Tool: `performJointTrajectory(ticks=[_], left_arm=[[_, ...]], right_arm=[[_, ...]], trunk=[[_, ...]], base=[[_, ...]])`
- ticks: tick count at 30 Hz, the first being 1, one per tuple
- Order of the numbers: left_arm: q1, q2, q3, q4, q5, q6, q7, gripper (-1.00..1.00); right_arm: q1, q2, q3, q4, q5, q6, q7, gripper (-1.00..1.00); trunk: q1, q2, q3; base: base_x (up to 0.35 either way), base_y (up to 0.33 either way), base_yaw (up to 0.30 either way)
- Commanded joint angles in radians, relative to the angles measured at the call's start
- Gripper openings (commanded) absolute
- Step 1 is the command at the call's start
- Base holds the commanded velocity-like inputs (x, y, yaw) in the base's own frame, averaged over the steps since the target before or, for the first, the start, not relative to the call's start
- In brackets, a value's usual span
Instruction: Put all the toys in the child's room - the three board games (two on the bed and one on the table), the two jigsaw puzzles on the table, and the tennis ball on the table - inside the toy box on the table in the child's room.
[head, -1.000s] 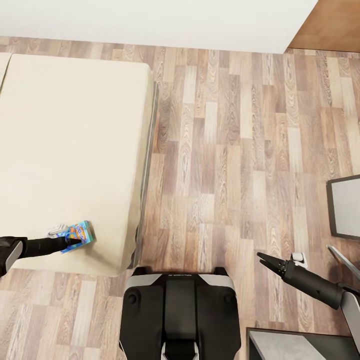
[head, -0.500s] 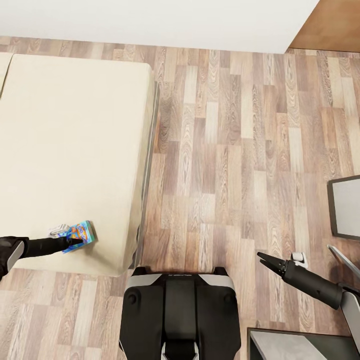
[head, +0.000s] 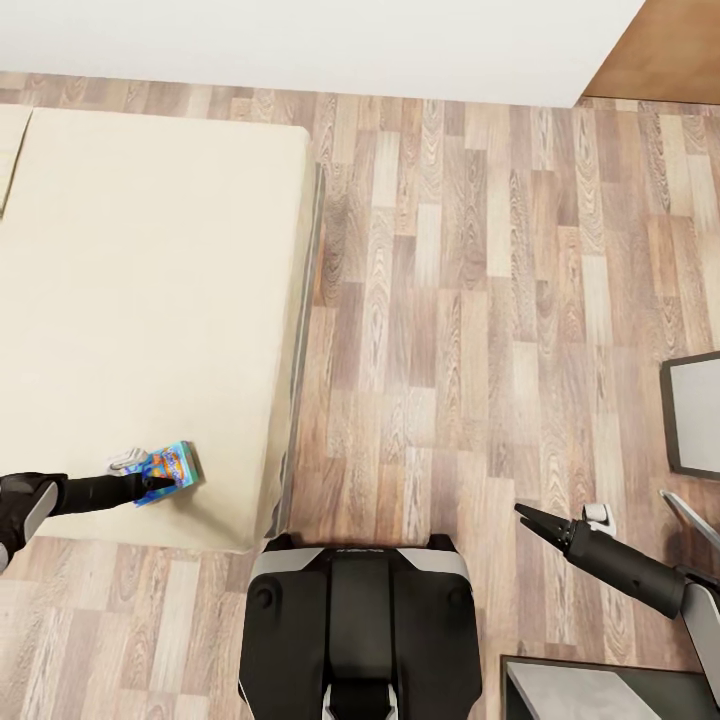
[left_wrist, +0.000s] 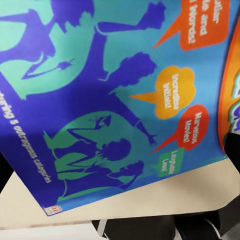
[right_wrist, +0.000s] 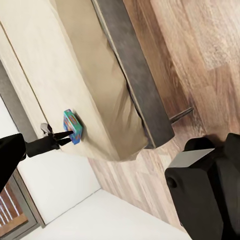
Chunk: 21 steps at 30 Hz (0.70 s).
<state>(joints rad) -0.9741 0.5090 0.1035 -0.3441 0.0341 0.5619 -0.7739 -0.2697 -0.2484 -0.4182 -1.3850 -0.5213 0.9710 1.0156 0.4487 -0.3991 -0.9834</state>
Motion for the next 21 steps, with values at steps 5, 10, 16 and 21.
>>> performJointTrajectory(ticks=[5,10,16,21], left_arm=[[0.000,-0.002,0.019,-0.002,-0.006,-0.005,0.042,1.00],[0.000,-0.003,0.019,-0.003,-0.006,-0.005,0.042,1.00],[0.000,-0.003,0.018,-0.003,-0.006,-0.005,0.042,1.00],[0.000,-0.003,0.018,-0.004,-0.006,-0.005,0.042,1.00]], right_arm=[[0.000,0.000,-0.001,0.000,0.001,0.000,0.003,1.00],[0.000,0.000,-0.001,0.000,0.002,-0.001,0.002,1.00],[0.000,0.000,-0.002,0.000,0.001,-0.001,0.002,1.00],[0.000,0.000,-0.002,0.000,0.001,-0.001,0.003,1.00]], trunk=[[0.001,-0.001,-0.001],[0.001,-0.001,-0.001],[0.001,-0.001,-0.001],[0.001,-0.001,-0.001]], base=[[0.000,0.017,0.000],[0.000,0.006,0.000],[0.000,0.002,0.000],[0.000,0.000,0.000]])
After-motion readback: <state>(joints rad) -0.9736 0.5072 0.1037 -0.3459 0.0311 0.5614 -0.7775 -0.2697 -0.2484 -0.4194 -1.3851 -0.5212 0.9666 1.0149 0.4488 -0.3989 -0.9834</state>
